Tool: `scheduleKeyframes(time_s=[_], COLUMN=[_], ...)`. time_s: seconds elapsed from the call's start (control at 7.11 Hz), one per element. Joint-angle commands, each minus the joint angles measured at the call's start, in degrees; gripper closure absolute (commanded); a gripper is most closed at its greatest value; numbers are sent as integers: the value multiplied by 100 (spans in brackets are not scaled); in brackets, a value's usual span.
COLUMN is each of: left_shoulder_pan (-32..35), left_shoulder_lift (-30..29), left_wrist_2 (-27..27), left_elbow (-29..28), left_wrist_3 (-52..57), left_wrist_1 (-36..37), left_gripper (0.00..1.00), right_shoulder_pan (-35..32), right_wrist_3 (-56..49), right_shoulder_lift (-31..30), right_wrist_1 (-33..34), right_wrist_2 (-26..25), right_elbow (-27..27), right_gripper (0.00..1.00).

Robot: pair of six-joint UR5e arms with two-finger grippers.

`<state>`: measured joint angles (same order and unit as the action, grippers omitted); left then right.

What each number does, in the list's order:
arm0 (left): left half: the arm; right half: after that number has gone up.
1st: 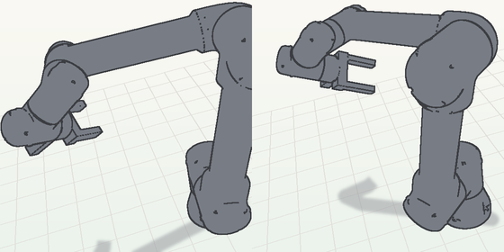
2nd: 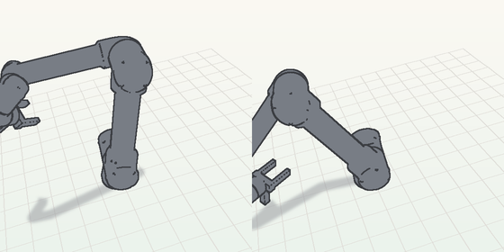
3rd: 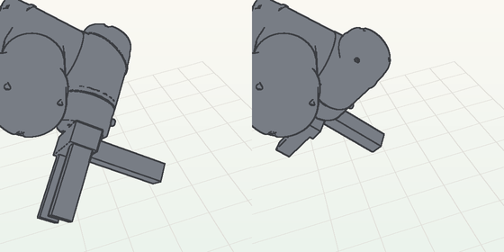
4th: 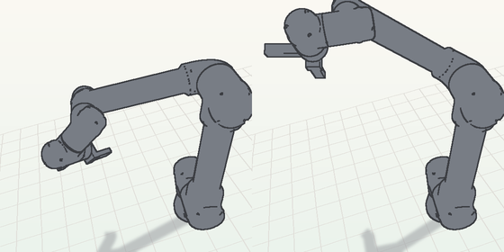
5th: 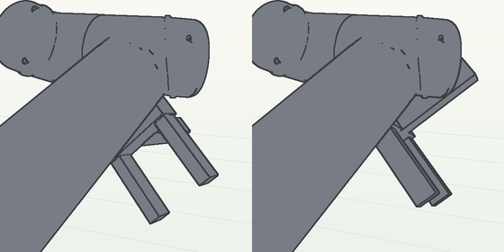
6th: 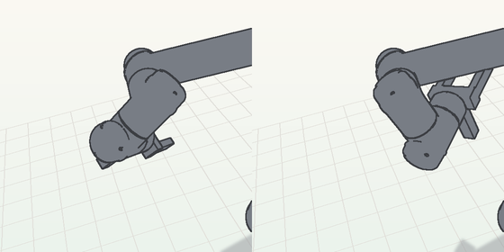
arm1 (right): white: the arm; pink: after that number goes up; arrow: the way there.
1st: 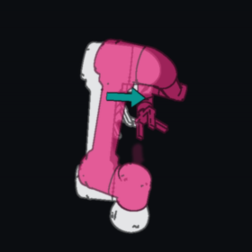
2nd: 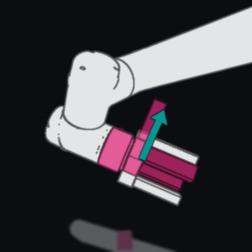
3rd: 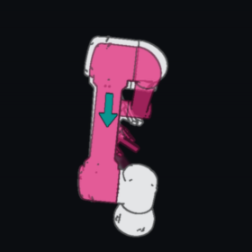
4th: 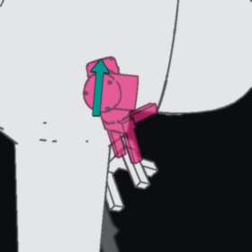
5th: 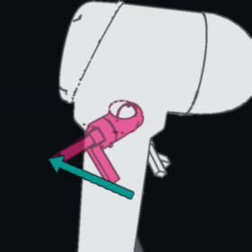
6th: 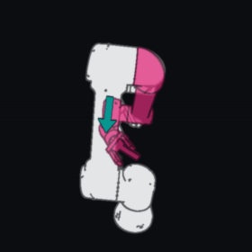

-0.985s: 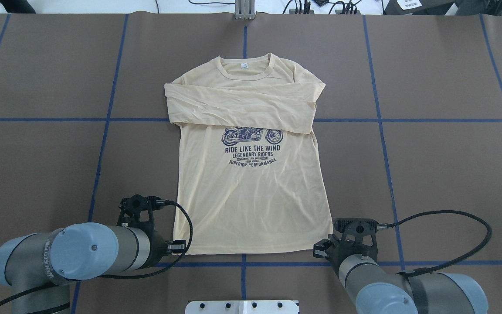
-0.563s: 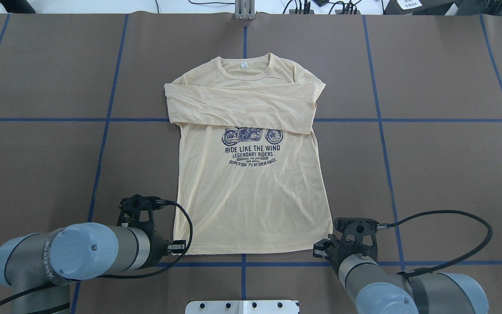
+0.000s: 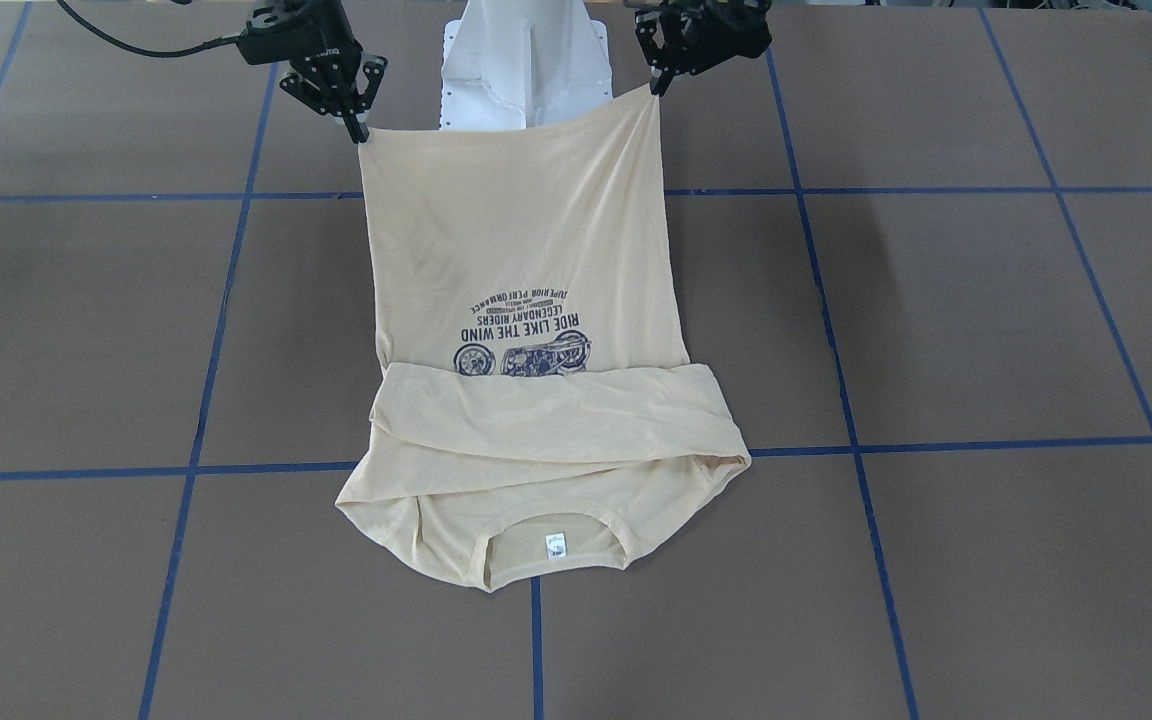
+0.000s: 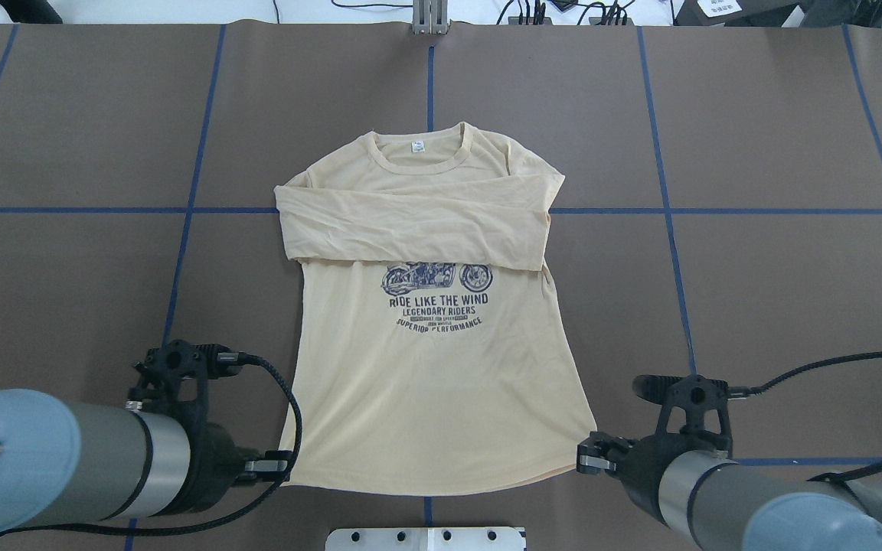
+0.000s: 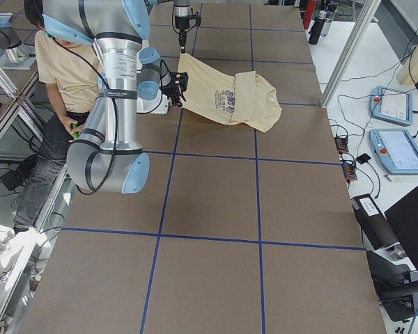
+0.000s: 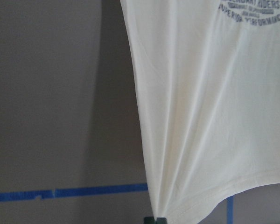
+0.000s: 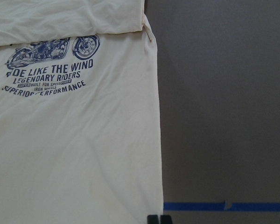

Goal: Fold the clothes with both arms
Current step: 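Lift the hem with both grippers and fold it toward the collar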

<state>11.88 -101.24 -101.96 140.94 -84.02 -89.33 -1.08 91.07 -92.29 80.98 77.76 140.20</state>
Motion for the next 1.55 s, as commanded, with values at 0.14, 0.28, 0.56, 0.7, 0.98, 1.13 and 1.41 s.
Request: scheduleKeyframes(time_s=[0.14, 0.28, 0.56, 0.7, 0.98, 1.13, 1.41], left_shoulder_pan=[-116, 15, 410, 725, 1314, 1656, 2124], left_shoulder_lift=[-36, -79, -577, -903, -959, -1054, -1301], left_wrist_2=[-61, -43, 314, 334, 352, 352, 335], left_elbow=[392, 86, -878, -1276, -1560, -1648, -2007], left_wrist_3=[8, 17, 87, 479, 570, 597, 843], left_wrist_1=[487, 487, 470, 478, 461, 452, 435], left_gripper=[100, 100, 100, 100, 100, 100, 100], right_shoulder_pan=[258, -195, -996, -1391, -2104, -2403, -2791], right_wrist_3=[7, -45, -430, -563, -608, -617, -695], right_shoulder_lift=[-132, 112, 1138, 1404, 1826, 2211, 2679], right_wrist_1=[252, 269, 270, 278, 269, 235, 217], right_wrist_2=[152, 212, 248, 257, 616, 635, 635], right_elbow=[659, 284, -770, -992, -1274, -1676, -2467], right_gripper=[100, 100, 100, 100, 100, 100, 100])
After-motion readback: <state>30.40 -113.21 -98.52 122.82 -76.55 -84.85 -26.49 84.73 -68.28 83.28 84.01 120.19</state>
